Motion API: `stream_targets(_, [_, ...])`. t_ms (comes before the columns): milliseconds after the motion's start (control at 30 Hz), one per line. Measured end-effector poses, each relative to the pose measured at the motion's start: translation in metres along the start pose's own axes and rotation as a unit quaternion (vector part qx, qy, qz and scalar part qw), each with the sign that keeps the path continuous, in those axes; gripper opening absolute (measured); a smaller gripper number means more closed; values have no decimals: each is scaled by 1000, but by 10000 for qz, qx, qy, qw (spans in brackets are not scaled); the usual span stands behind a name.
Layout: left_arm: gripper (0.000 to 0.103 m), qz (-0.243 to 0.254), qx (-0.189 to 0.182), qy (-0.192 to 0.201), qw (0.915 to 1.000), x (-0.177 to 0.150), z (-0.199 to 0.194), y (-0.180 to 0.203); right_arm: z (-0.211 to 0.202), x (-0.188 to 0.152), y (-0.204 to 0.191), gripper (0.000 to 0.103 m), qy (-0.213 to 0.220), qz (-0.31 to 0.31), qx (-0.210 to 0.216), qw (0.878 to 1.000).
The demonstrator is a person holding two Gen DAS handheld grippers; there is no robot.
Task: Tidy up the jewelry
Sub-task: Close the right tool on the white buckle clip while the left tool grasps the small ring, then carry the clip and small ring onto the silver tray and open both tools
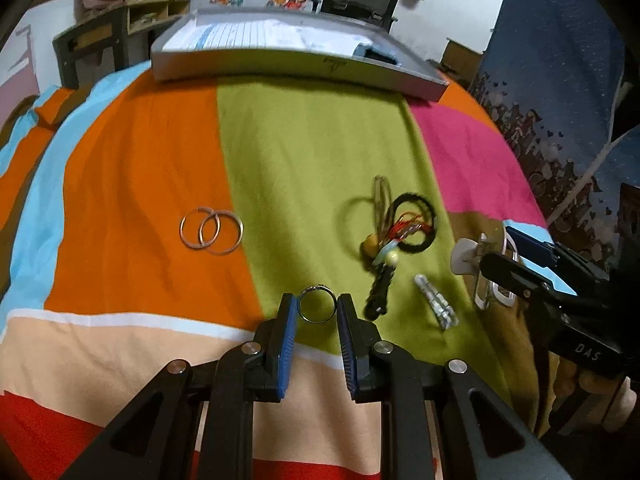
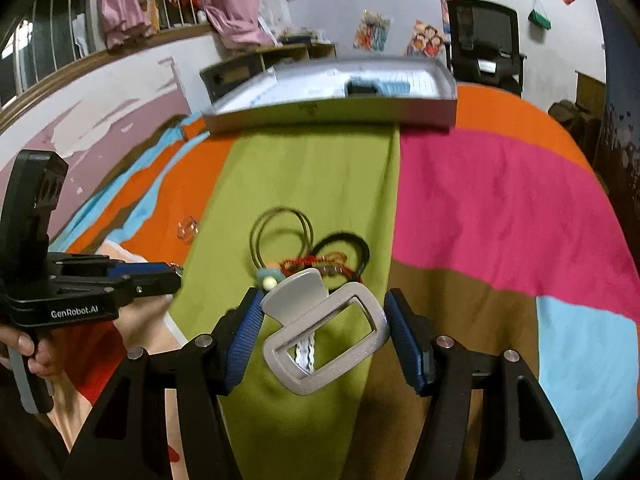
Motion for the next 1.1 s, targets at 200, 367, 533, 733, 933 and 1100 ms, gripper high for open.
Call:
stream_targets(200, [20,-145,28,510,9986,25,-24,4,-18,40,-3,57,709,-411,-20,9966])
stream_targets(367, [20,-411,19,1126,9928,79,-35,3,-21,97,20,57,1401,-454,-161,9890])
stream_targets(533, [20,-719,20,1686,9831,151,-28,10,-15,155,44,57,1943,-416,-307,9796])
stream_targets(733, [20,-765,48,1687,9827,214,12,18,11,193,78,57,2111,-443,-473,9753])
stream_targets(933, [20,-832,131,1187,9894,232,68,21,44,195,105,57,1887,-249,-507,9804])
stream_targets(1100, [20,-1014,201,1068,9889,226,89,23,57,194,109,57,1723,-351,-591,9826])
Point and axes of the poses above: each gripper's, at about its wrist camera, not at the fingertips, and z roughly the way its jaws point, y to its right, x to its top, the point moved 5 cm from there along z, roughly the way its jaws point, and after that the axes turned 13 degrees about x, right-handed, at the moved point
